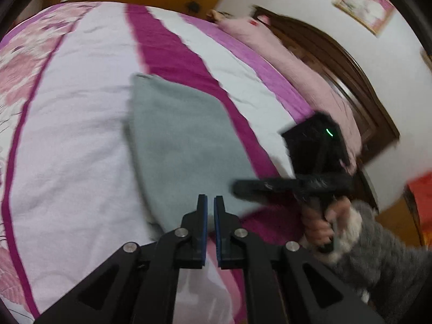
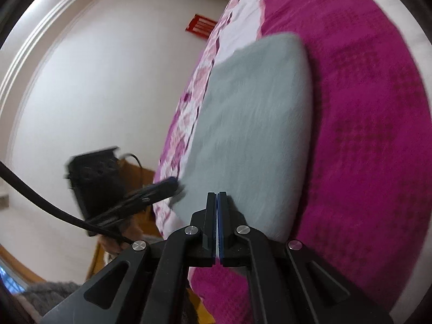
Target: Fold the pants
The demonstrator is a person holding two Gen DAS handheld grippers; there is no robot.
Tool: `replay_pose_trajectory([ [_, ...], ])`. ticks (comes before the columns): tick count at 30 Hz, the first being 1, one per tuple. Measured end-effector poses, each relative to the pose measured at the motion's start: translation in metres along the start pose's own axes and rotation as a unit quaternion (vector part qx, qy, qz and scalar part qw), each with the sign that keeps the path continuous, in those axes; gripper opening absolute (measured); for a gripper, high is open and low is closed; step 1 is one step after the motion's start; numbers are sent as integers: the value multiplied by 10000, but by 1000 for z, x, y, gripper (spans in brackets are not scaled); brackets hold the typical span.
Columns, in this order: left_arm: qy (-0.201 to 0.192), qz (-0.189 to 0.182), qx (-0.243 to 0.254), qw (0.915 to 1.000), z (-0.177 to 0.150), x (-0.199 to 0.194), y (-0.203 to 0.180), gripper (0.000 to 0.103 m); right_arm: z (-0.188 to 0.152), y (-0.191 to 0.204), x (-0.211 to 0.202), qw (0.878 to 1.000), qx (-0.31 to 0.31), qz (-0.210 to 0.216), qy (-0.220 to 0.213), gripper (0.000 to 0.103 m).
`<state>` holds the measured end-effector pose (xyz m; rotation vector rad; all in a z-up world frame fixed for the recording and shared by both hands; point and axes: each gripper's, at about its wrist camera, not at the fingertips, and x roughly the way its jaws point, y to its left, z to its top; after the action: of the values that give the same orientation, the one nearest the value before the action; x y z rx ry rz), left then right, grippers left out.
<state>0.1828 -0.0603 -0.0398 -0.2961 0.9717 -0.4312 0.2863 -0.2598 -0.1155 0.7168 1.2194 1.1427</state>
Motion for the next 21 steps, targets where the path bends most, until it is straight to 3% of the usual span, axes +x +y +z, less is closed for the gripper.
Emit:
replay_pose_trajectory([
  [3, 258, 476, 17, 9985, -9, 20, 2, 3, 2, -9, 1, 9998, 122, 137, 11, 1],
  [8, 379, 163, -460, 9981, -16, 25, 27, 2, -2, -9, -2, 9999, 73, 112, 51, 1],
  [13, 375, 162, -354, 9985, -16, 19, 23, 2, -4, -8, -7, 9998, 135, 115, 5, 1],
  [18, -57, -130, -233, 9996, 1, -12, 3, 2, -5, 4, -11, 9999, 51, 88, -4, 2],
  [21, -276, -184, -177, 9993, 14, -22, -2, 7, -2, 16, -22, 9996, -237, -68, -101, 11],
])
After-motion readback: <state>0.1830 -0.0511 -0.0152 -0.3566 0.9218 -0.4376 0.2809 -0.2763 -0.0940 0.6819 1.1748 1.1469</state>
